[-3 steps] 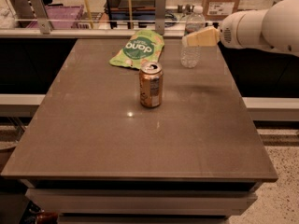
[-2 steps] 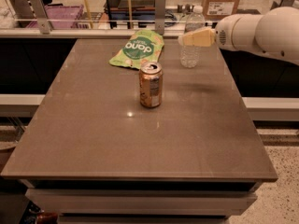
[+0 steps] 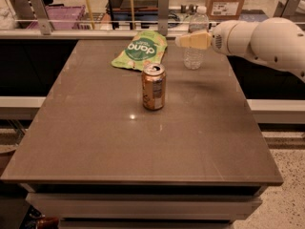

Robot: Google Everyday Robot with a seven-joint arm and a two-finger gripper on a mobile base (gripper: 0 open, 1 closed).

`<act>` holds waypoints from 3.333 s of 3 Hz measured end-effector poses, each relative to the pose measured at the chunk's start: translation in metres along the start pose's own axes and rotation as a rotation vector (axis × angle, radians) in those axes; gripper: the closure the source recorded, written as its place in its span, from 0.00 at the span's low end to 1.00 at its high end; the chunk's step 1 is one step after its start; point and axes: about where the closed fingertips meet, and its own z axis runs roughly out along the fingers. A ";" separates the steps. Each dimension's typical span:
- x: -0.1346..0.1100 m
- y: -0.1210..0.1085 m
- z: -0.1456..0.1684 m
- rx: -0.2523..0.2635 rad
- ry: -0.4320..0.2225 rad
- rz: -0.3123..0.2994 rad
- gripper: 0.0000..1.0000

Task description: Knock water bottle over

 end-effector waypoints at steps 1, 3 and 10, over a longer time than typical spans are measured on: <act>0.004 0.004 0.017 -0.039 -0.011 0.019 0.18; 0.004 0.008 0.021 -0.045 -0.011 0.019 0.65; -0.022 -0.010 0.001 -0.035 0.109 -0.038 1.00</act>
Offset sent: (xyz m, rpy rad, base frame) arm 0.0111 0.0096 -0.0075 0.0279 0.0033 0.0297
